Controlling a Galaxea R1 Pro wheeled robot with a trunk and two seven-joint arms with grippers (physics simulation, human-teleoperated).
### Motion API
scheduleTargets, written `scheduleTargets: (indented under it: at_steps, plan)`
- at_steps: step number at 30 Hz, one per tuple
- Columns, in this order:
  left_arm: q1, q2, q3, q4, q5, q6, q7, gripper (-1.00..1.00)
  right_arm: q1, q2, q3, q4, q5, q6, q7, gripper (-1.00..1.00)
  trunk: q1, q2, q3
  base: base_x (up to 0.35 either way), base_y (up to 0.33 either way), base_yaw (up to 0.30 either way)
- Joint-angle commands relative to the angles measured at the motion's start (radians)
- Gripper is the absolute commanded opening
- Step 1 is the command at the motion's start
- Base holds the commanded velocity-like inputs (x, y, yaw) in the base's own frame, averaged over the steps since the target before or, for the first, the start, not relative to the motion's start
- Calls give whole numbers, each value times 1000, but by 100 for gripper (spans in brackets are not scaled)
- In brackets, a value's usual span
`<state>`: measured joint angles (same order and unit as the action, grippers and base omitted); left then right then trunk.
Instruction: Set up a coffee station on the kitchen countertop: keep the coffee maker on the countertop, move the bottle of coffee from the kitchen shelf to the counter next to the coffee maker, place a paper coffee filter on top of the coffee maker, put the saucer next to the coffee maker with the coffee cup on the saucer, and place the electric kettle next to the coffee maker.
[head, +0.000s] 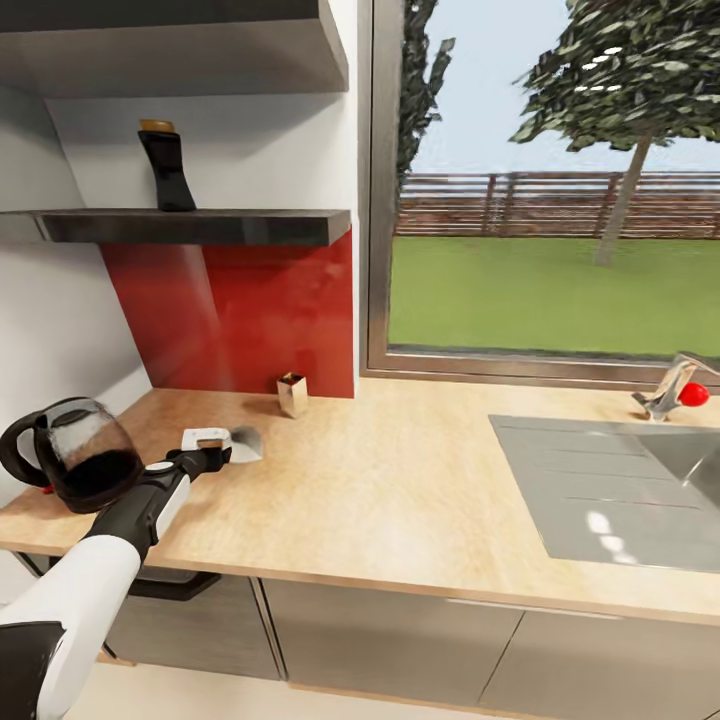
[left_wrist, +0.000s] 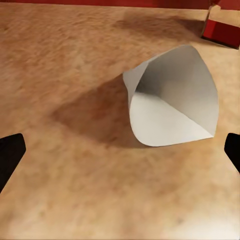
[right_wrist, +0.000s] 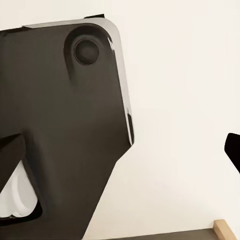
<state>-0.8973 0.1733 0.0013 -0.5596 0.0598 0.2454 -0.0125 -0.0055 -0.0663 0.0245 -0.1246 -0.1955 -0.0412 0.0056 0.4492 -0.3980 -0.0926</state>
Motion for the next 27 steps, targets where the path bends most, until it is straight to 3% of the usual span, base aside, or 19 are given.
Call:
scheduleTargets:
  at_steps: [1, 20, 27]
  plan:
    - [1, 0, 0, -2, 6, 6, -1, 100, -1, 0, 3, 1, -8, -3, 1, 100, 1, -2, -2, 172, 6, 0]
    - [22, 2, 2, 0, 10, 6, -1, 100, 0, 2, 3, 3, -5, -3, 1, 100, 1, -2, -2, 114, 32, 0]
    - [66, 1, 3, -1, 14, 6, -1, 100, 0, 2, 3, 3, -5, -3, 1, 100, 1, -2, -2, 10, 2, 0]
